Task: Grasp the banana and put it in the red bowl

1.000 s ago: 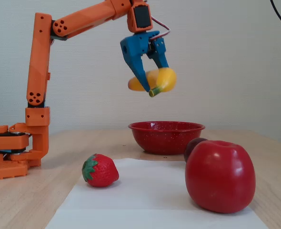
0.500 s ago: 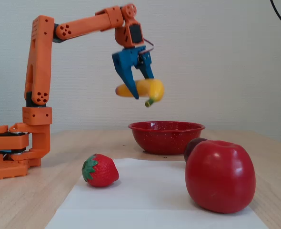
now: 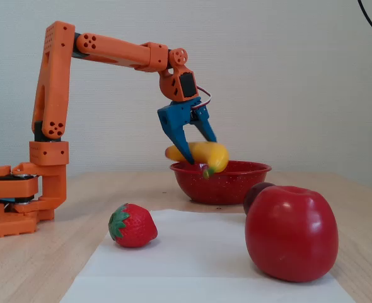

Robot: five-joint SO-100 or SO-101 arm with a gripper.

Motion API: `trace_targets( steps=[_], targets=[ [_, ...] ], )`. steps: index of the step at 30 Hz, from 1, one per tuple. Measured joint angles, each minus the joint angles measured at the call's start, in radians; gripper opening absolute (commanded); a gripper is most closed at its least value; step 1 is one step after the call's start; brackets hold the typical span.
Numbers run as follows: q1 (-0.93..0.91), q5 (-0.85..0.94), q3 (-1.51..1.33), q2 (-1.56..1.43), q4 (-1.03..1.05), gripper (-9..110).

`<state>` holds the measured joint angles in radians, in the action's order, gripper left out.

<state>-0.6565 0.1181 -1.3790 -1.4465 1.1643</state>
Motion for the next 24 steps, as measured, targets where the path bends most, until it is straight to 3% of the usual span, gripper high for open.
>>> trace_targets(
  steps=[6,21,24],
  targets=[
    [0.002,0.012,0.002,0.000,0.009,40],
    [0.110,0.026,0.230,-0.026,0.295,0],
    [0.130,0.020,0.258,-0.095,0.354,0]
  ],
)
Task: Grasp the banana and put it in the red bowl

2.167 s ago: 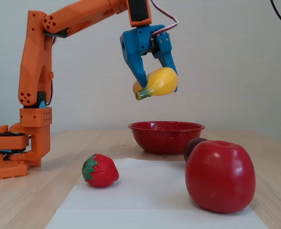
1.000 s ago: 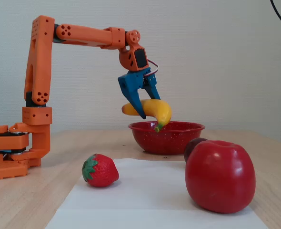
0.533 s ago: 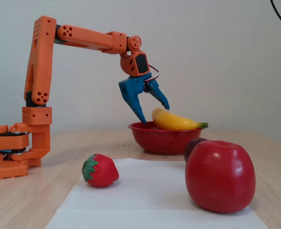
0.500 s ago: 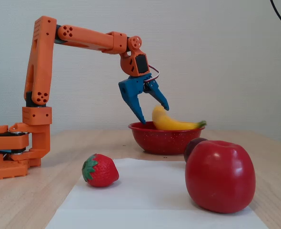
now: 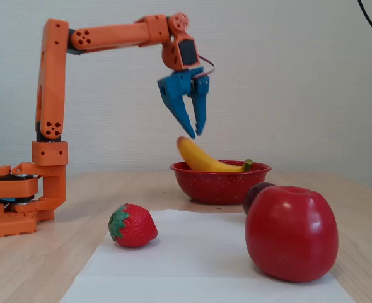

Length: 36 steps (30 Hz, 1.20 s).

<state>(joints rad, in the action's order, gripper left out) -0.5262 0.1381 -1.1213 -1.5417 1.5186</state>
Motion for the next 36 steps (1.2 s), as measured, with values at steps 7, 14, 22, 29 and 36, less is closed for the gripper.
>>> trace_targets(
  steps=[7,14,22,29,36],
  targets=[
    [0.123,0.006,0.115,-0.117,0.127,0],
    [0.225,-0.021,0.083,-0.275,0.155,0],
    [0.354,-0.015,-0.345,-0.565,-0.002,0],
    [0.446,-0.012,-0.778,-0.850,-0.259,0],
    [0.468,-0.028,-1.190,-1.072,-0.491,0]
  ],
)
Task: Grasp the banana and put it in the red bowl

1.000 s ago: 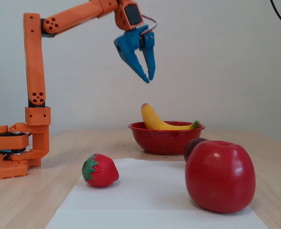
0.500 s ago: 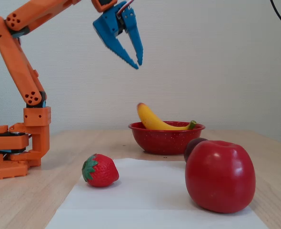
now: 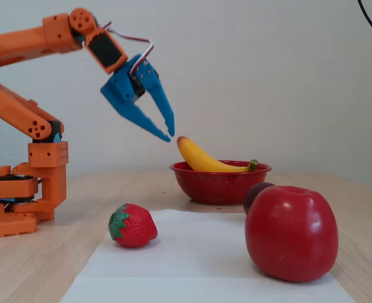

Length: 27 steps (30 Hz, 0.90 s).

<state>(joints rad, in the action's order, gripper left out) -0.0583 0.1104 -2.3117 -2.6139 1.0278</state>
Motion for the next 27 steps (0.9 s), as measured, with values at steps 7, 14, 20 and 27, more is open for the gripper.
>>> trace_targets(
  steps=[7,14,20,27],
  targets=[
    [0.000,0.002,-0.373,-0.213,-0.296,0],
    [0.000,0.034,-0.718,-0.419,-0.614,0],
    [0.000,0.052,-0.813,-0.568,-0.673,0],
    [0.000,0.138,-0.818,-0.641,-0.396,0]
  ],
)
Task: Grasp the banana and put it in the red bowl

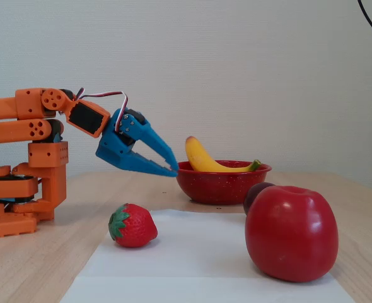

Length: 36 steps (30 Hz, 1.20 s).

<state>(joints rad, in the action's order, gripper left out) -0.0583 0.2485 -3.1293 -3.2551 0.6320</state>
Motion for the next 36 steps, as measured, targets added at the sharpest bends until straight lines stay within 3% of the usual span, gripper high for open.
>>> trace_targets(
  steps=[11,36],
  targets=[
    [0.000,0.009,-0.002,-0.025,0.287,0],
    [0.000,0.035,-0.002,-0.025,0.290,0]
  ],
)
